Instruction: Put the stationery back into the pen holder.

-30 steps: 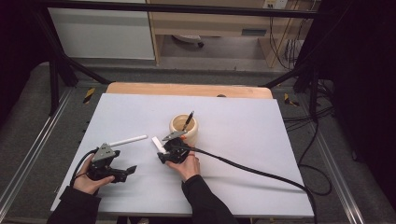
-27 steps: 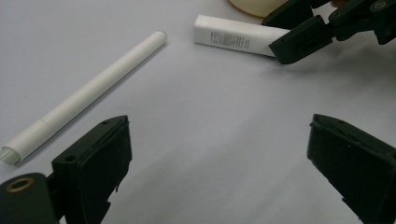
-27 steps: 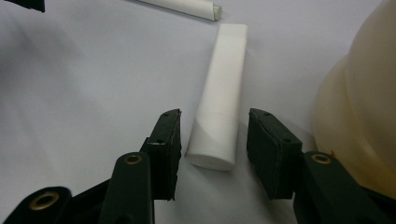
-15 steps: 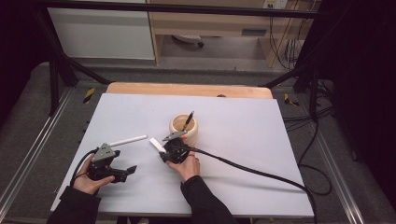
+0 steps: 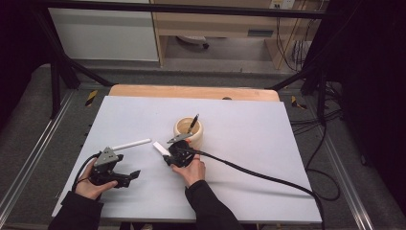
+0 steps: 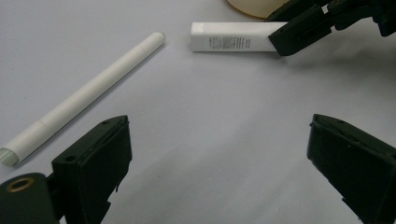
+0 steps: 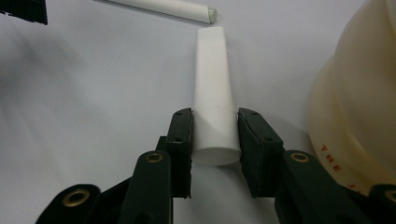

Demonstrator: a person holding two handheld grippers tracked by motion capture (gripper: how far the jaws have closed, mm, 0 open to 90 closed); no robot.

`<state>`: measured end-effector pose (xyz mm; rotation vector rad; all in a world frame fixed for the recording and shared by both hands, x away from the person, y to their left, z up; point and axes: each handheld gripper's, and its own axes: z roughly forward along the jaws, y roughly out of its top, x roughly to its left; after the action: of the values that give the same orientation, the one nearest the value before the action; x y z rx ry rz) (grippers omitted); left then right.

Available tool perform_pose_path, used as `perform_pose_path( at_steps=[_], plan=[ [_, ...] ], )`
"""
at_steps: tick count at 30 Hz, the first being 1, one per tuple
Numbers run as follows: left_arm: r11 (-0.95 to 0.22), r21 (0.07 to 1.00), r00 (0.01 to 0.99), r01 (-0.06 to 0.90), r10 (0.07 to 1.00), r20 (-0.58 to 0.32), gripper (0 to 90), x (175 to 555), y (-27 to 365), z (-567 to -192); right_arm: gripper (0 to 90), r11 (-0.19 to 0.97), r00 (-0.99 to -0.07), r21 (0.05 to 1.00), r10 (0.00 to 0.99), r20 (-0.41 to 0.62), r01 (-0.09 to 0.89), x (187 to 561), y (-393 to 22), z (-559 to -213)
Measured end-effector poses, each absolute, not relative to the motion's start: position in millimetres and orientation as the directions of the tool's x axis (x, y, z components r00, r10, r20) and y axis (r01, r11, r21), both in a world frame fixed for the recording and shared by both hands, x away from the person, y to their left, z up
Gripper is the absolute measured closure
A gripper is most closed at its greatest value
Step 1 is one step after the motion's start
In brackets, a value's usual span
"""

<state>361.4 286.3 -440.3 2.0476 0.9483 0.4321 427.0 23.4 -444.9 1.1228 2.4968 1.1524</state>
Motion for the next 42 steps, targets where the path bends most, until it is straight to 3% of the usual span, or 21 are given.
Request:
perform_pose_path(
  at_steps=[30, 42],
  plan=[
    [-0.428, 0.800, 0.718, 0.420, 0.696, -0.005, 6.0, 355.6, 276.2, -435.5, 67.5, 0.472, -0.766, 0.690, 0.615, 0.188, 0.548, 410.7, 1.7, -402.7],
    [-0.536, 0.787, 0.795, 0.304, 0.599, 0.100, 5.6, 346.8, 250.9, -428.0, 67.4, 0.482, -0.783, 0.675, 0.574, 0.239, 0.559, 394.1, -39.9, -392.8]
  ],
)
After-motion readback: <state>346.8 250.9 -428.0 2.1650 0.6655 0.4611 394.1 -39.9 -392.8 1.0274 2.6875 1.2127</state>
